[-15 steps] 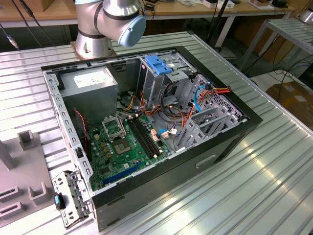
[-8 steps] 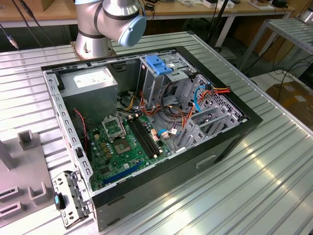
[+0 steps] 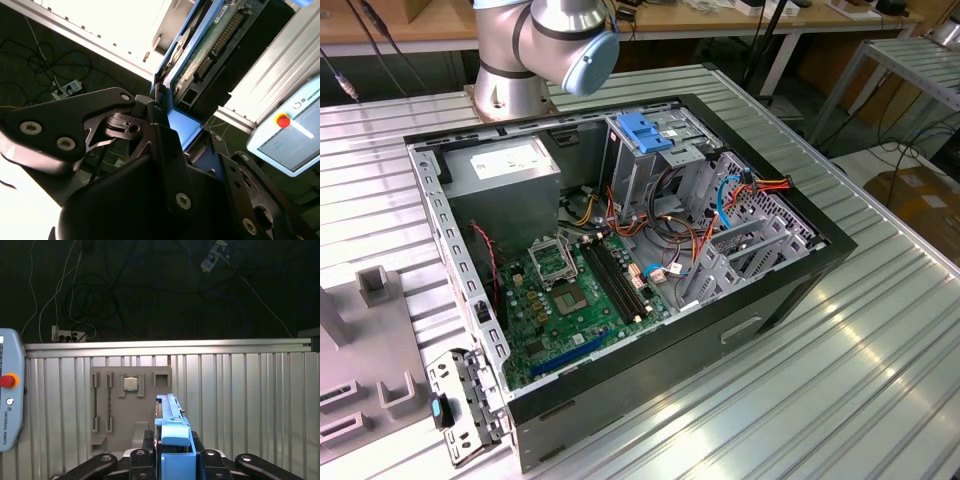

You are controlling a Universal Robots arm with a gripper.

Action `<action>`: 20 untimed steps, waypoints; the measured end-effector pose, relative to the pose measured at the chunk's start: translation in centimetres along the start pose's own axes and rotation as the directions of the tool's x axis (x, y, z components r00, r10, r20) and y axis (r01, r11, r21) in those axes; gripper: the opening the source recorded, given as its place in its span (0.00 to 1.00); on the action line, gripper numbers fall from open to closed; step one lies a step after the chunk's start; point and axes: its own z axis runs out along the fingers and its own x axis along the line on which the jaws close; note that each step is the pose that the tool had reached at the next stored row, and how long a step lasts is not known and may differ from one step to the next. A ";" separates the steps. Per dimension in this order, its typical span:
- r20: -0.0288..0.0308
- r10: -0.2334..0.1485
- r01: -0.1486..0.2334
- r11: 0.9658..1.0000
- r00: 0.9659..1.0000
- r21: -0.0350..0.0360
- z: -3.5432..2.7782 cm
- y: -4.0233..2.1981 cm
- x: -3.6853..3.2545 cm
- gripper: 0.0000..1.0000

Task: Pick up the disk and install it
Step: 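Pick up the disk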

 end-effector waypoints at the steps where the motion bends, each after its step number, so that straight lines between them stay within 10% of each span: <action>1: 0.000 0.000 0.000 1.000 1.000 0.000 0.00 -0.06 0.00 0.37; 20: 0.000 0.000 0.000 1.000 1.000 0.000 0.00 -1.28 -0.03 0.37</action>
